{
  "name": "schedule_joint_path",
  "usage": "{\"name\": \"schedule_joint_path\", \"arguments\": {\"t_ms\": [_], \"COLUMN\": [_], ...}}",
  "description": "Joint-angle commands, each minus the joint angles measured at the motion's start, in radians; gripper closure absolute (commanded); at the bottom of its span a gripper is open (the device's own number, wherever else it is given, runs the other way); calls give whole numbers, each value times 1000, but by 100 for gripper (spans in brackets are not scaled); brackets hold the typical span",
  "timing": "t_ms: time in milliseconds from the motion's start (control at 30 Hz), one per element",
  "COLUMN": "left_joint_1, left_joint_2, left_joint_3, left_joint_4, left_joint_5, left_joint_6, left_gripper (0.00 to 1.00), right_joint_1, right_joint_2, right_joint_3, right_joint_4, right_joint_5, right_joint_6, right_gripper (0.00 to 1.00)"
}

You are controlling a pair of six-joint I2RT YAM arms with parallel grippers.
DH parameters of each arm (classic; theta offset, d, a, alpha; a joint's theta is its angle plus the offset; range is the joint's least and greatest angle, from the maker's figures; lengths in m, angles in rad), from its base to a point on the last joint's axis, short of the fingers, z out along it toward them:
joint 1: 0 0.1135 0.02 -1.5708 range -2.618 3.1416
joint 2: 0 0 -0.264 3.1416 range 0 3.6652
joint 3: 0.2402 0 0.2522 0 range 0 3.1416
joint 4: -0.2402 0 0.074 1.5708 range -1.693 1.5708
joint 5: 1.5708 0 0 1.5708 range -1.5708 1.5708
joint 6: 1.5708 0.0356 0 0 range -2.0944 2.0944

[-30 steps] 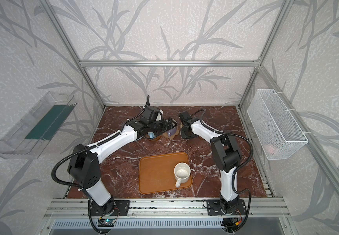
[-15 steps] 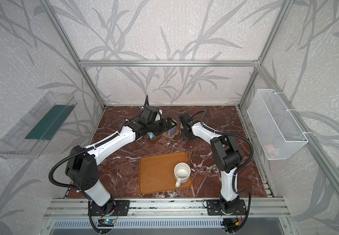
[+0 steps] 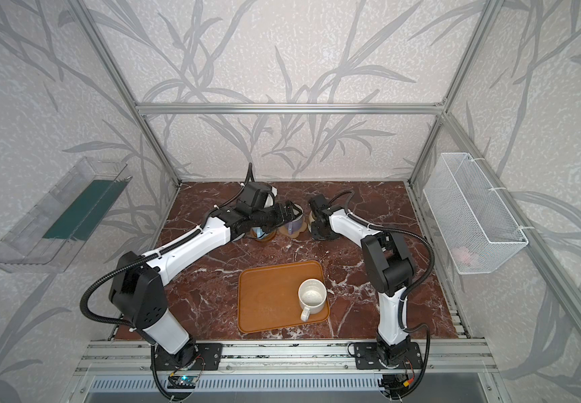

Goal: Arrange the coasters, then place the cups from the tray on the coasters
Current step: 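Lower the beige mug onto the woven coaster beside the purple mug, then release the beige mug and move the right gripper to the white speckled mug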

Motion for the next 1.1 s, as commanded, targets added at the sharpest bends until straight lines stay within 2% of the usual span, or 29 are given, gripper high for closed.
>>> {"name": "schedule_joint_path", "arguments": {"t_ms": [0, 67, 133, 167, 233, 533, 633, 700, 867, 967, 1067], "left_joint_1": [-3, -3, -2, -3, -3, -1, 0, 1, 2, 1, -2], "left_joint_2": [-36, -39, -44, -49, -60, -138, -157, -160, -185, -207, -218], "left_joint_3": [-17, -18, -21, -26, -33, -34, -32, -18, -16, -36, -59], "left_joint_4": [1, 3, 6, 4, 5, -46, -71, -107, -212, -253, -274], "left_joint_5": [-20, -19, -13, -10, -7, 15, 50, 96, 130, 139, 160], "left_joint_6": [0, -1, -1, 3, 4, 50, 77, 115, 178, 192, 185], "left_gripper": [2, 2, 1, 1, 1, 1, 1, 1, 1, 1, 1], "right_joint_1": [-2, -3, -3, -3, -3, -1, -8, -21, -35, -32, 10], "right_joint_2": [-47, -58, -86, -109, -149, -426, -529, -592, -669, -720, -808], "right_joint_3": [-8, -8, -24, -40, -57, -189, -289, -342, -336, -350, -420], "right_joint_4": [-19, -24, -16, -1, 7, 8, 107, 131, -24, -114, -125], "right_joint_5": [-7, -5, -1, -2, -7, -8, -82, -92, -155, -172, -183], "right_joint_6": [-6, -9, -10, -12, -26, -85, -146, -140, -149, -73, -8], "right_gripper": [66, 60, 49, 37, 1, 1, 1, 1, 1, 1, 1]}}
